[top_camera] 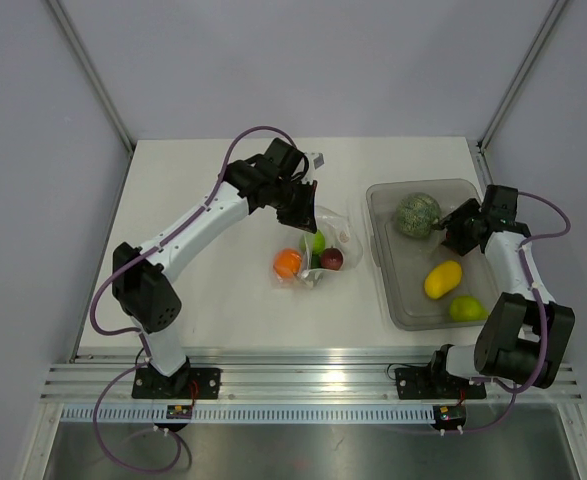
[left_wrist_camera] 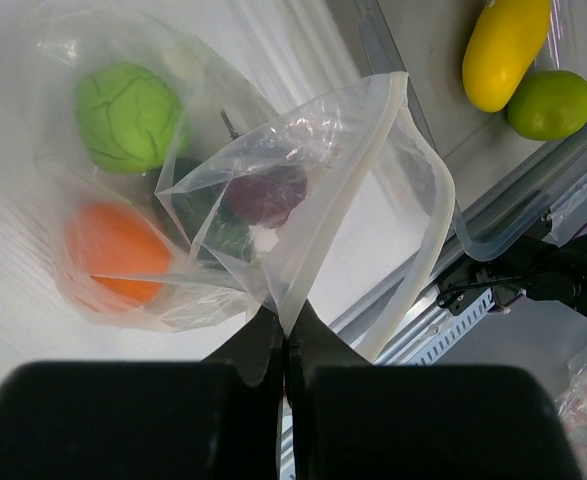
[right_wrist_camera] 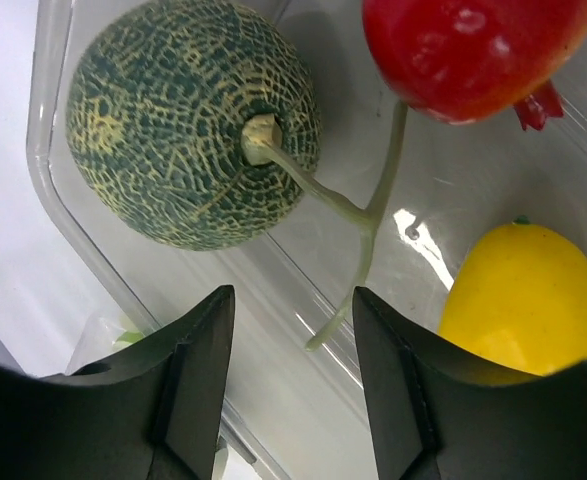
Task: Place the food in the zip-top bag and seal the zipper
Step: Adjust the fake fruit in the bin, then pick up the fake fruit from the bin.
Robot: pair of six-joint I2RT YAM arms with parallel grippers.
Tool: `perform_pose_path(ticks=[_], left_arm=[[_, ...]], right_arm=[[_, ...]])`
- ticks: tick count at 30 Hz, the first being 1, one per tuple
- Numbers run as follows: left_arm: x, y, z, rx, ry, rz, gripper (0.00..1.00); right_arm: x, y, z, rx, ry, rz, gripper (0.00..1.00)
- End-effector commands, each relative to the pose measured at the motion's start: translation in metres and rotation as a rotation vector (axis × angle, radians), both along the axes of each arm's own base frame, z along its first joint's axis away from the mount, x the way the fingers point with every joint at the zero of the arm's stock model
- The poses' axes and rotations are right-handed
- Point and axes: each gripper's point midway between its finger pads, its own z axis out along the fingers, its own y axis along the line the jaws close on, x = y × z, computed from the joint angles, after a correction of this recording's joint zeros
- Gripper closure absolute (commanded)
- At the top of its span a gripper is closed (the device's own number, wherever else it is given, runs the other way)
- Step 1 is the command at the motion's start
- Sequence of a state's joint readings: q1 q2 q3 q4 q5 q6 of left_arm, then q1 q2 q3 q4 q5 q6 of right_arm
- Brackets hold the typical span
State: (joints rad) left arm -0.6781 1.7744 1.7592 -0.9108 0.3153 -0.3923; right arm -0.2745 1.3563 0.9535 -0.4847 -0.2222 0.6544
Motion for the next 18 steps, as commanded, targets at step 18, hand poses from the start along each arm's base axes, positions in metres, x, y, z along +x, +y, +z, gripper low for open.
perform_pose_path(ticks=[18], left_arm=[[-0.001,-0.013,0.013,-0.032,-0.034,-0.030,1.00]], right_arm=[[-0.004,-0.032,-0.045,-0.206,0.138,0.070,0.34]])
